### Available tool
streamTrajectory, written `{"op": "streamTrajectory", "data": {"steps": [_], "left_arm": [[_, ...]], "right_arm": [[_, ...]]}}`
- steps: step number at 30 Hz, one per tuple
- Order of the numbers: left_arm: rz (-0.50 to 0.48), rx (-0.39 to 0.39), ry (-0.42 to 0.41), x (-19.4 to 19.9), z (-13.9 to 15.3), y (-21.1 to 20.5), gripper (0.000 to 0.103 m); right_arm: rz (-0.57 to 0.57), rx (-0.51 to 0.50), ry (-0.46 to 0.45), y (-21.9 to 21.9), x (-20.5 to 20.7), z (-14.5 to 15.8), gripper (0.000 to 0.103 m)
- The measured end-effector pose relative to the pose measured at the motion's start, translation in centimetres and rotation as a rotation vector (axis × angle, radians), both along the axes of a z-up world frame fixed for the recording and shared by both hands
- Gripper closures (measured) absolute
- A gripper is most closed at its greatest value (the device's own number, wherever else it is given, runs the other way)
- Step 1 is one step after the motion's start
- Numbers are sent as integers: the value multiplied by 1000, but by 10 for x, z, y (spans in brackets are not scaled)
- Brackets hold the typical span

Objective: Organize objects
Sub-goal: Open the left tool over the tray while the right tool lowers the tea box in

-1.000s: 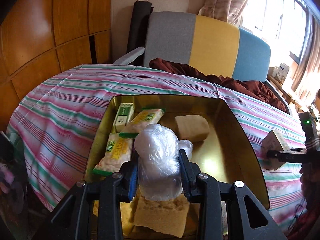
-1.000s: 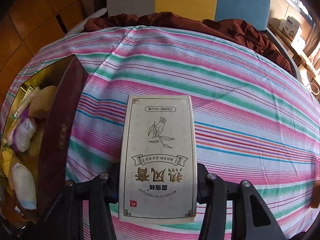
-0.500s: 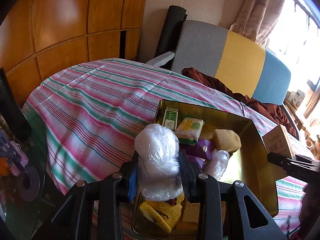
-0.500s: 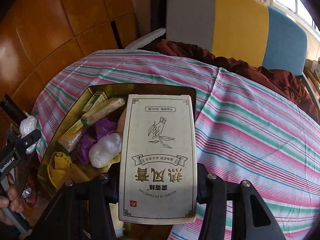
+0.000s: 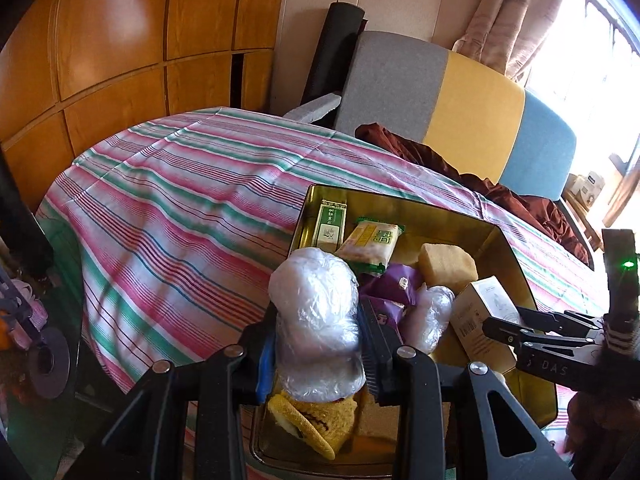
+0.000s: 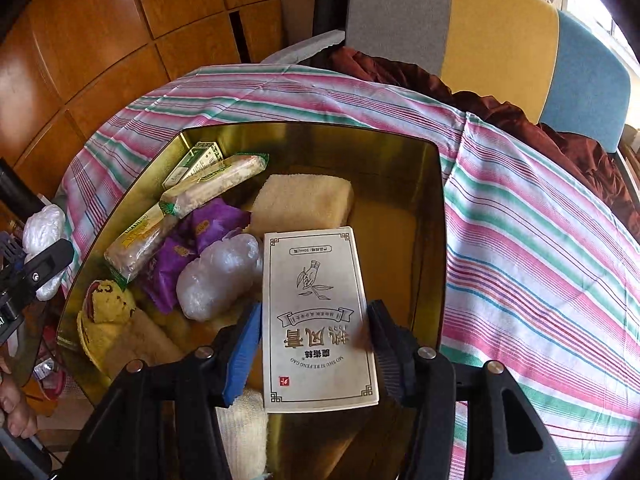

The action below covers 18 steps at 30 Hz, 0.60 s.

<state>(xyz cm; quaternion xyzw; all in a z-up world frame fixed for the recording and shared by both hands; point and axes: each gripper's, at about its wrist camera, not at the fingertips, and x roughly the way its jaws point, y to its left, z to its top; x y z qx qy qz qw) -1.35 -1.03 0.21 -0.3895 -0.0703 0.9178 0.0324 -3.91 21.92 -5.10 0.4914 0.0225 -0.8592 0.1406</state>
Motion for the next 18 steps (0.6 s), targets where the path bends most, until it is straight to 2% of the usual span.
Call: {"op": "streamTrajectory", "data": {"steps": [9, 15, 18], "left_arm": [[-69, 26, -23, -10, -1, 26, 67], [-136, 49, -65, -25, -9, 58, 67], [-158, 24, -67, -35, -13, 76, 67]], "right_arm": [[-51, -74, 69, 16, 15, 21, 49], [-68, -77, 104, 23, 26, 29, 49], [-83, -89, 115, 29, 30, 32, 49]]}}
